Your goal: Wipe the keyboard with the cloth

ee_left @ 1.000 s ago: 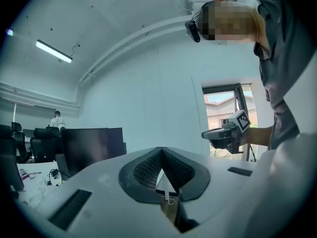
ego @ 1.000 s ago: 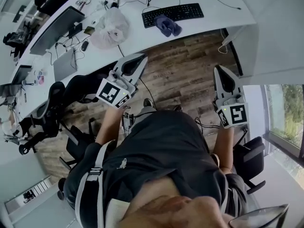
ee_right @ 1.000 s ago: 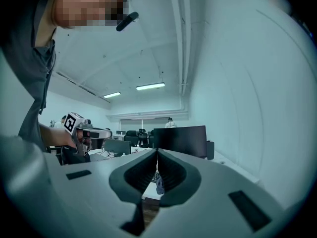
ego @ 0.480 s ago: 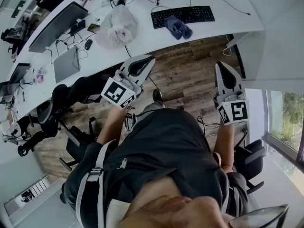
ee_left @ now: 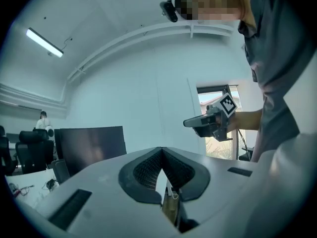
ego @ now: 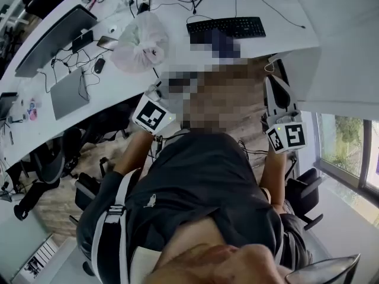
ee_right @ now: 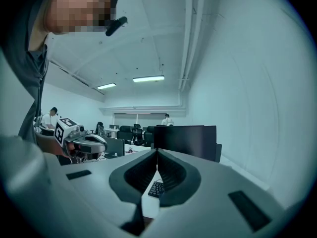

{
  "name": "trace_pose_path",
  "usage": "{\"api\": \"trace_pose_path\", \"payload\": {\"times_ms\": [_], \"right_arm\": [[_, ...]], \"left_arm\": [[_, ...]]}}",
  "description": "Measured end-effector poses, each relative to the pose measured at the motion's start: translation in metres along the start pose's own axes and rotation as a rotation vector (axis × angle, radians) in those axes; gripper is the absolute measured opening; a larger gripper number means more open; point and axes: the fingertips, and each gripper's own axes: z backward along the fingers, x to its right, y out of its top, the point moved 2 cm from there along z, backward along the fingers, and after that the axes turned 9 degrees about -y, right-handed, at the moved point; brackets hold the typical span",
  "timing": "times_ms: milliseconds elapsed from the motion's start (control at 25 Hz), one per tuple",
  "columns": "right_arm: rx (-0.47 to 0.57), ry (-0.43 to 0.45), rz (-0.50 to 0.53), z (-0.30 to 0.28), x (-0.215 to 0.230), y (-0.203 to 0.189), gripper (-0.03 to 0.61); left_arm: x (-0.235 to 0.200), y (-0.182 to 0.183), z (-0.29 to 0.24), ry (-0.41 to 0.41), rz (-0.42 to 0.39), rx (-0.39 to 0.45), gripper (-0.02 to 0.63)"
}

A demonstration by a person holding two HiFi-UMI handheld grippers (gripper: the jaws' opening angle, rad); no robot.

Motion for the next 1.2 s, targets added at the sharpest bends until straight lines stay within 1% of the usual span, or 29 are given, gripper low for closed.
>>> {"api": "trace_pose_path", "payload": {"times_ms": [120, 200, 280, 480, 600, 720, 840, 880, 1000, 1080, 1200], "right_arm": [[-0.008, -0.003, -0.007, -0.022, -0.008, 0.001, 0.009], [-0.021, 0.013, -0.006, -0.033, -0.012, -0.002, 0.009], [-0.034, 0.029, -0.003, -0.041, -0.008, -0.005, 0.009], [-0.034, 0.086, -0.027, -0.068, 0.024, -0.016, 0.009], [-0.041, 0.158, -0.035, -0.082, 0.043, -0.022, 0.009], [-0.044, 0.236, -0.041, -0.099, 0.064, -0.025, 0.009], [-0.042, 0.315, -0.046, -0.111, 0.08, -0.032, 0.009], [-0.045, 0.338, -0.05, -0.113, 0.085, -0.035, 0.009], [-0.059, 0.39, -0.067, -0.12, 0.096, -0.047, 0.009], [-0.068, 0.414, -0.077, -0.126, 0.101, -0.051, 0.009], [-0.08, 0.436, -0.084, -0.136, 0.102, -0.055, 0.009]], "left_arm": [[-0.016, -0.004, -0.001, -0.026, -0.032, 0.0, 0.005], [-0.025, -0.006, -0.003, -0.03, -0.034, 0.006, 0.005], [-0.031, -0.007, -0.008, -0.016, -0.017, 0.016, 0.005], [-0.047, -0.013, -0.032, 0.051, 0.096, 0.025, 0.005], [-0.051, -0.011, -0.049, 0.112, 0.145, 0.024, 0.005], [-0.058, -0.012, -0.069, 0.182, 0.159, -0.001, 0.005], [-0.059, -0.014, -0.09, 0.234, 0.211, 0.002, 0.005], [-0.058, -0.014, -0.096, 0.249, 0.22, 0.0, 0.005], [-0.055, -0.014, -0.108, 0.296, 0.215, -0.026, 0.005], [-0.055, -0.014, -0.111, 0.323, 0.22, -0.039, 0.005], [-0.058, -0.016, -0.112, 0.342, 0.232, -0.056, 0.005]]}}
